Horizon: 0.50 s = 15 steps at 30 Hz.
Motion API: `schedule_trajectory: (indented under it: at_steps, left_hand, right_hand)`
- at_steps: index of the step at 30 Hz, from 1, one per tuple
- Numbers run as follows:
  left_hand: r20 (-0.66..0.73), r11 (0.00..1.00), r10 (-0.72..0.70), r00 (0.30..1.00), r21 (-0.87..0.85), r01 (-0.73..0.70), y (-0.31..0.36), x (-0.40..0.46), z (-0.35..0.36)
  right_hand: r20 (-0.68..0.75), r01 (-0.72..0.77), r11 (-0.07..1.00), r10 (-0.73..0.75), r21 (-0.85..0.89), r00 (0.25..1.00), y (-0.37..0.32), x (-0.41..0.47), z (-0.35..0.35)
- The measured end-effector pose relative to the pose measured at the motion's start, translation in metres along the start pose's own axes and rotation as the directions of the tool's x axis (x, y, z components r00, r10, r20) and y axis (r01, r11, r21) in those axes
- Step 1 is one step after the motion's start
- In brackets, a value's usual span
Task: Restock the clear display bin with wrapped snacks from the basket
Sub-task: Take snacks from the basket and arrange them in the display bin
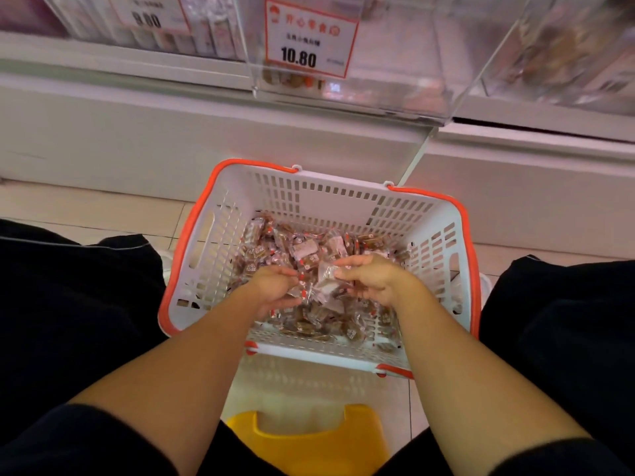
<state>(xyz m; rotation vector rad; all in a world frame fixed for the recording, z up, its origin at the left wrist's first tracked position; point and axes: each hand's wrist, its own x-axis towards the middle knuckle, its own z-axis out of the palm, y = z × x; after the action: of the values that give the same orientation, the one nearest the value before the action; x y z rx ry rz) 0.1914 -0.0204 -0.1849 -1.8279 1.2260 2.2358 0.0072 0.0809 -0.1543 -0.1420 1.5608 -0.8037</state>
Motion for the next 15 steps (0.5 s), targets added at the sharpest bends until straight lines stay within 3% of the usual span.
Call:
schedule_trajectory:
  at_steps: [4,7,12,15]
  left_hand:
    - [0.156,0.980,-0.030,0.987,-0.189,0.060,0.004,-0.007,0.009]
    - [0.260,0.965,-0.033,0.965,-0.242,0.098,0.007,-0.006,0.011]
    - [0.266,0.997,0.047,0.963,-0.068,-0.030,0.010,-0.003,0.014]
    - [0.175,0.991,0.122,0.977,-0.075,-0.110,0.006,0.001,0.018]
  right_hand:
    - [0.065,-0.005,0.918,-0.022,0.397,0.998,0.008,0.000,0.006]
    - [0.035,0.011,0.974,-0.020,0.228,0.999,0.014,0.002,0.009]
    - [-0.106,0.133,0.981,-0.149,-0.143,0.983,0.013,0.007,0.020]
    - [-0.134,0.191,0.973,-0.208,-0.131,0.969,0.015,0.014,0.027]
